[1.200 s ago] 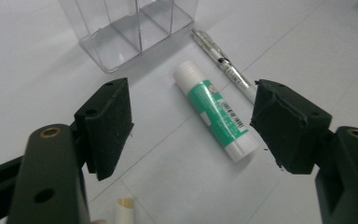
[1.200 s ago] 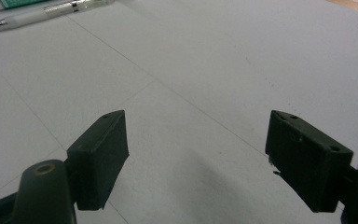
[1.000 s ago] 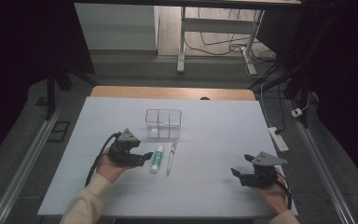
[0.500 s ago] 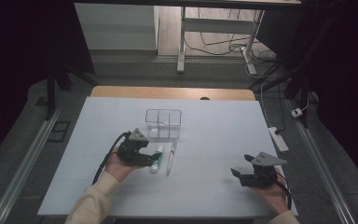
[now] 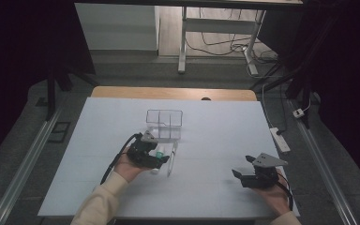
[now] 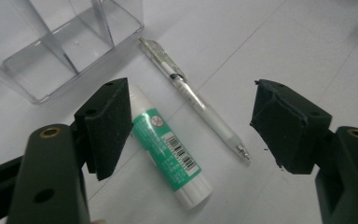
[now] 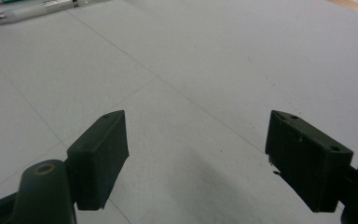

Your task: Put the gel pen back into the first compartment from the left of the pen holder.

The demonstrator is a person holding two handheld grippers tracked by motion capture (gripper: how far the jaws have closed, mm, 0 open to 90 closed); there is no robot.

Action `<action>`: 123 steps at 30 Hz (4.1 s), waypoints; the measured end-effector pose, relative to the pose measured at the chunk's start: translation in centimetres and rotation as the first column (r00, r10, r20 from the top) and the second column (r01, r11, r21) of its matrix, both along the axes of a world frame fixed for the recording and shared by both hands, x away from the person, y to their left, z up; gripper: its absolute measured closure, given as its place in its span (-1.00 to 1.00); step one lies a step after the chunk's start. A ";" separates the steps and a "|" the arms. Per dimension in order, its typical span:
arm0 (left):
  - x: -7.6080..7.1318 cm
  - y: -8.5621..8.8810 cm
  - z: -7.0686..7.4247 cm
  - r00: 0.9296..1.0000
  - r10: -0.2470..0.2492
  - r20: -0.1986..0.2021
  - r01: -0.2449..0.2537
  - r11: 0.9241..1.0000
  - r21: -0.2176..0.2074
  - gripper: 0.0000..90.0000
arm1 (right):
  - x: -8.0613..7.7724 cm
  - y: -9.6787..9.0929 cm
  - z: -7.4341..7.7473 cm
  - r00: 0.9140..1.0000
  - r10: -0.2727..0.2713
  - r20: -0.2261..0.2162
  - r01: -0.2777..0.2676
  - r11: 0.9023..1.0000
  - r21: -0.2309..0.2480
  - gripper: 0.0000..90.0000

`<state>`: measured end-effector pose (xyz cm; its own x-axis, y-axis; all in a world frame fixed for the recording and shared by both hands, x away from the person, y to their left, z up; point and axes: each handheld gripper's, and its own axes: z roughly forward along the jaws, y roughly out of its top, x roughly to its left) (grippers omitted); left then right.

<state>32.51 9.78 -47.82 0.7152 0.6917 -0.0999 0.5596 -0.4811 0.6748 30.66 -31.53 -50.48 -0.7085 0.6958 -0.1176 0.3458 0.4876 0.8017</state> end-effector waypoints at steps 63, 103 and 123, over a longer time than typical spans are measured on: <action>1.2 -6.0 -2.9 0.991 0.062 -0.120 -0.039 0.982 0.187 0.00 | -0.2 0.2 0.0 1.000 0.018 0.005 -0.018 1.000 0.004 -0.54; 1.2 -6.5 -3.4 0.984 0.071 -0.162 -0.040 0.981 0.190 0.78 | -0.3 0.6 0.2 1.000 0.018 0.021 -0.018 1.000 -0.004 -0.54; 0.9 -3.1 -0.1 0.994 -0.064 -0.092 0.066 0.998 0.023 0.78 | -0.4 0.5 0.3 0.999 0.007 0.033 -0.007 1.000 -0.008 -0.53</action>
